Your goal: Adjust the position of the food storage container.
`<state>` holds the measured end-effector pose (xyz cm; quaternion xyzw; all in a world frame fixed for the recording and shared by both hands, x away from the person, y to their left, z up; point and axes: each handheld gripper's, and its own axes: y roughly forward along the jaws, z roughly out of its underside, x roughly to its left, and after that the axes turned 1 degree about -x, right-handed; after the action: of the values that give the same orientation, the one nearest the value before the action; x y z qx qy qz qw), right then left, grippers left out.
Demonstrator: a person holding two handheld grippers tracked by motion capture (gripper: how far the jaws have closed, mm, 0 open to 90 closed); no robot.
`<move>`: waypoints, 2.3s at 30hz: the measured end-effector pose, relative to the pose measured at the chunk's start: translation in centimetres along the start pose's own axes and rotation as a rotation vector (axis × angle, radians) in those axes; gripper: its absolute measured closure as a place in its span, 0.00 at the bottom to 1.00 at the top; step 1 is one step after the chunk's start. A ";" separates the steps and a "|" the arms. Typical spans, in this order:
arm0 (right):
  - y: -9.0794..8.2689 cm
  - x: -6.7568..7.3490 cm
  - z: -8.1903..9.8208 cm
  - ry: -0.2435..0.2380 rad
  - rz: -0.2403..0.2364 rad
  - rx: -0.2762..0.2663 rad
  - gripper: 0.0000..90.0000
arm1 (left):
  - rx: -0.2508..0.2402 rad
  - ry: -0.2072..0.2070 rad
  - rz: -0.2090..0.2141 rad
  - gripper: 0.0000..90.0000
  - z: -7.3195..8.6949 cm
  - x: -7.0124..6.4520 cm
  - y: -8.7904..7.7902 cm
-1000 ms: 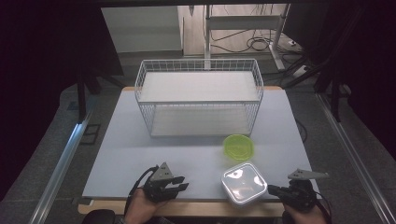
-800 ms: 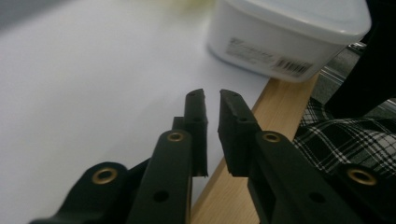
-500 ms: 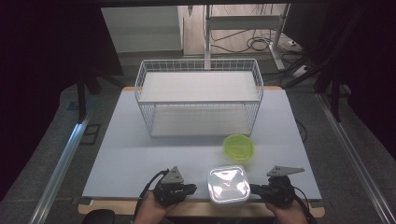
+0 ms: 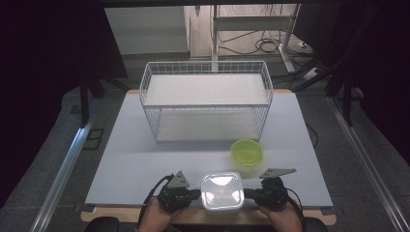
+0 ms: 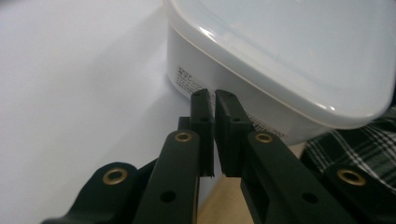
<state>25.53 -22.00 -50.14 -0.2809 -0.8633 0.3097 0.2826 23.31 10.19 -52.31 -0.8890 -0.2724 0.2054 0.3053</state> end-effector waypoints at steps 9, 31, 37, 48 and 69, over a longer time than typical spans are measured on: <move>2.3 0.2 -1.8 0.003 0.004 0.002 1.00 | -0.012 -0.066 -0.070 0.98 0.0 1.9 -0.5; 2.6 0.2 -5.6 -0.072 0.038 -0.056 0.99 | -0.078 -0.153 -0.169 0.84 0.3 6.1 -2.9; 2.3 -0.1 -8.8 -0.099 0.062 -0.119 1.00 | -0.074 -0.159 -0.188 0.67 1.0 6.3 -3.5; 6.4 -2.2 -11.5 -0.130 0.138 -0.044 1.00 | -0.053 -0.140 -0.200 0.50 1.5 6.5 -3.3; 1.0 -6.1 -7.7 -0.031 0.225 -0.113 0.97 | -0.057 -0.118 -0.207 0.37 1.6 6.8 -2.9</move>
<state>35.13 -22.52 -47.73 -0.3865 -0.8467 0.2947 0.2167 26.60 16.96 -52.94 -0.8508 -0.3860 0.2170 0.2830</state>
